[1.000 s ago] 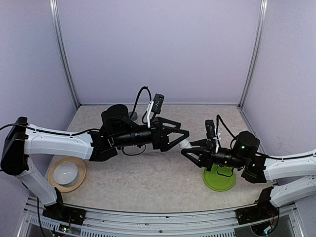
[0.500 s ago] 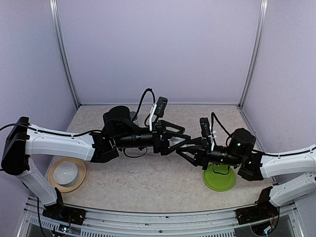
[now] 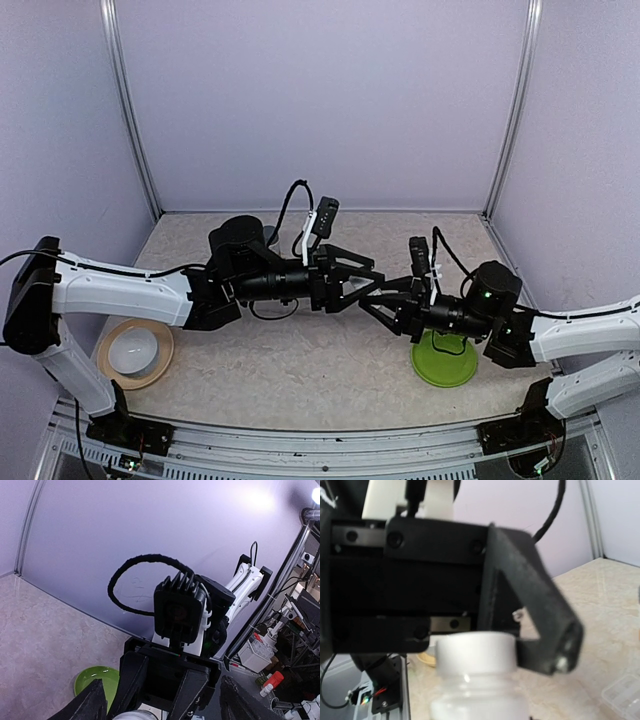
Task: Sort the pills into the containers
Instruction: Unscrew the lid of the pill bottle from the pill bottle.
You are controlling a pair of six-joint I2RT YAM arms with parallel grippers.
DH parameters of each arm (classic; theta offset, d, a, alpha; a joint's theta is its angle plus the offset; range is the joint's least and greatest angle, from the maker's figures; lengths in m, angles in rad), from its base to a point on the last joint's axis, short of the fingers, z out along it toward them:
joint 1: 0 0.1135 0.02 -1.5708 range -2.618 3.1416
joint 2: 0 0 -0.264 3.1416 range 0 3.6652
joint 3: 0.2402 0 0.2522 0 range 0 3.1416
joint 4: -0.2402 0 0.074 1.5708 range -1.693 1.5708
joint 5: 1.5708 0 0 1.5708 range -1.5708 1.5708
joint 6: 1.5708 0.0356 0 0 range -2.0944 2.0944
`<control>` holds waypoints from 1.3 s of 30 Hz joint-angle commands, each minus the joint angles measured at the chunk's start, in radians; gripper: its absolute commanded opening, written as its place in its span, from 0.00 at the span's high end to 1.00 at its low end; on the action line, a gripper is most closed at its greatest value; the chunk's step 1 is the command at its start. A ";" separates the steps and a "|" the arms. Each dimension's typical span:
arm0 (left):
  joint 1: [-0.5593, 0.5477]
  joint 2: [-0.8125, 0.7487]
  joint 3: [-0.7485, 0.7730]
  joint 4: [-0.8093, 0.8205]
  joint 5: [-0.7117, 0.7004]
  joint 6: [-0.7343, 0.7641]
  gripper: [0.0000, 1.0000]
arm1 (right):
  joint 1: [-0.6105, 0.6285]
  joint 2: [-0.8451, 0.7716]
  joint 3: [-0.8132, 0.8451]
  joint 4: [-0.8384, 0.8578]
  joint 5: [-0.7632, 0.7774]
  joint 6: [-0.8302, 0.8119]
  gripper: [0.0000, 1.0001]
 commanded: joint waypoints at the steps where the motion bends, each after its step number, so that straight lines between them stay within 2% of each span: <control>1: -0.005 -0.019 -0.020 0.020 -0.006 0.014 0.25 | 0.006 -0.047 -0.024 0.002 0.081 0.000 0.92; 19: 0.015 -0.050 -0.067 0.052 -0.063 -0.005 0.39 | 0.005 -0.059 -0.035 -0.028 0.080 -0.020 0.92; 30: 0.021 -0.040 -0.062 0.052 -0.060 -0.018 0.60 | 0.004 -0.058 -0.035 -0.028 0.067 -0.022 0.92; 39: 0.022 -0.030 -0.055 0.037 -0.050 -0.021 0.66 | 0.005 -0.057 -0.032 -0.026 0.066 -0.022 0.91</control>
